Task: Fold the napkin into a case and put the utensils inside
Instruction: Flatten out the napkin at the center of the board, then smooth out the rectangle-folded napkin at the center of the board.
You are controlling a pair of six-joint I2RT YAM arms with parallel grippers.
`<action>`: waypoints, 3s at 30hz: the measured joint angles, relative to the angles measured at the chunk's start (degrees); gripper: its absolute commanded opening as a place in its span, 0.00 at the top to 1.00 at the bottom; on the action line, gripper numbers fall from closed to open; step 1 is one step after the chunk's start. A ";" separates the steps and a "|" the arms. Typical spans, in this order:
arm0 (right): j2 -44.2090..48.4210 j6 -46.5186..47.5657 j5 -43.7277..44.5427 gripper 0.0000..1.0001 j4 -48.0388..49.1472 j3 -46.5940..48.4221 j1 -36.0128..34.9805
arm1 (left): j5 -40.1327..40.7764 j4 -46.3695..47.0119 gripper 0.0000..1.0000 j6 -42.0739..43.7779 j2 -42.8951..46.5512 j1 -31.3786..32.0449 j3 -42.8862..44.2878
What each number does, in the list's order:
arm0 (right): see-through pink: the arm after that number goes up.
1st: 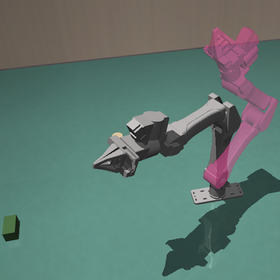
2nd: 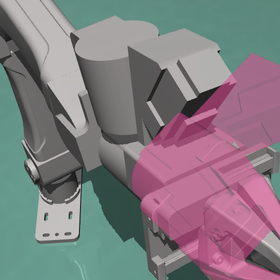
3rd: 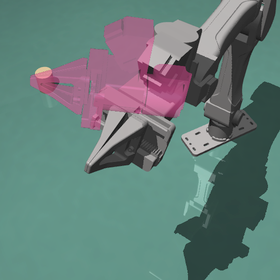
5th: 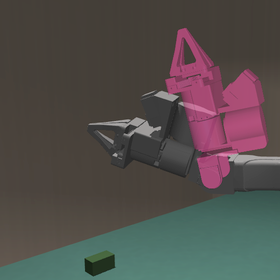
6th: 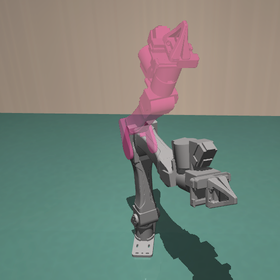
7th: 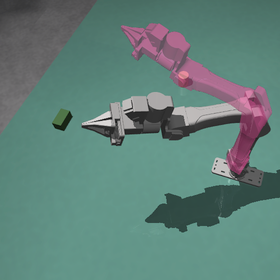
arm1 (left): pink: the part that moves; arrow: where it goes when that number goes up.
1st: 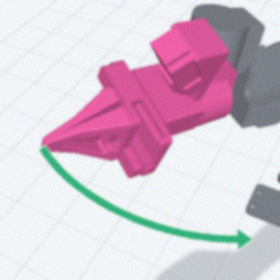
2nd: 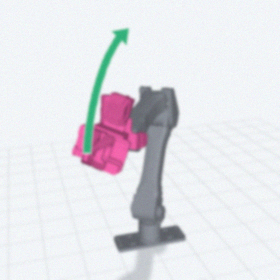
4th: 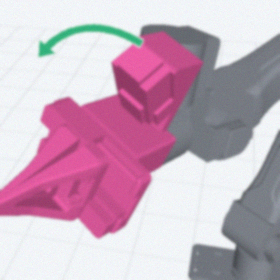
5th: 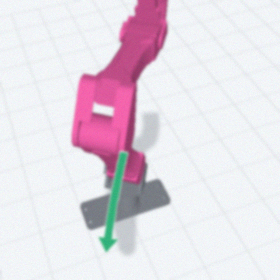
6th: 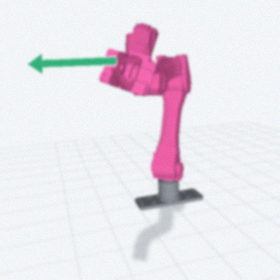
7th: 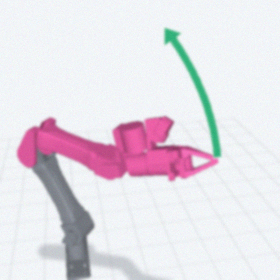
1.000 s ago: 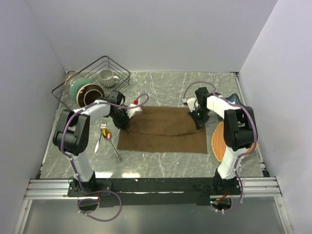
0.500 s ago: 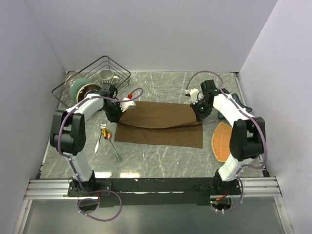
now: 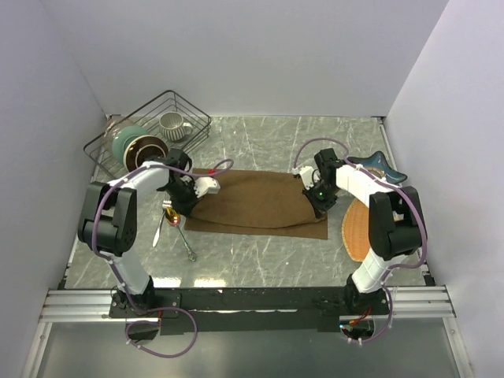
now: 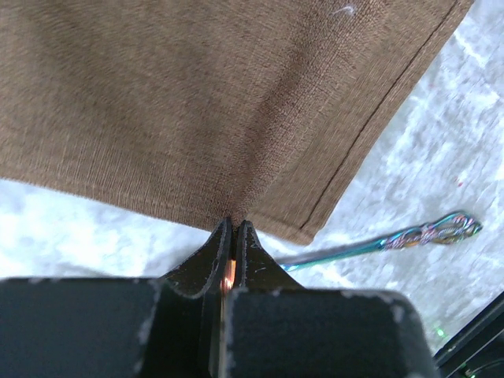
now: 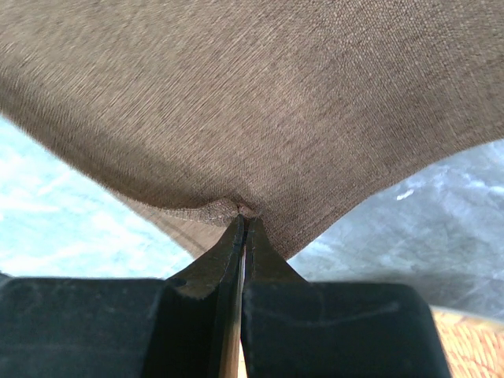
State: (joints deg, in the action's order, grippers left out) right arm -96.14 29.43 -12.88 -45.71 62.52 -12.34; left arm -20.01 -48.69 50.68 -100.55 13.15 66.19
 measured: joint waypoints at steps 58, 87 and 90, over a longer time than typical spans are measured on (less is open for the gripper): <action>4.20 1.70 2.71 1.00 -0.42 -3.82 0.09 | 3.82 0.57 0.97 -4.83 7.37 5.60 -7.61; 4.31 -6.27 -5.25 0.44 -7.08 3.89 -0.35 | -4.39 6.16 0.29 -19.45 10.82 2.34 -2.78; 3.91 -8.50 -8.09 0.27 -6.82 6.82 0.57 | -6.05 9.49 0.01 -24.15 11.02 0.87 -0.13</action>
State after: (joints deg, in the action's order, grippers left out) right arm -92.23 20.93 -20.97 -52.53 69.34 -11.77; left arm -26.06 -39.20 26.52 -89.54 14.02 66.06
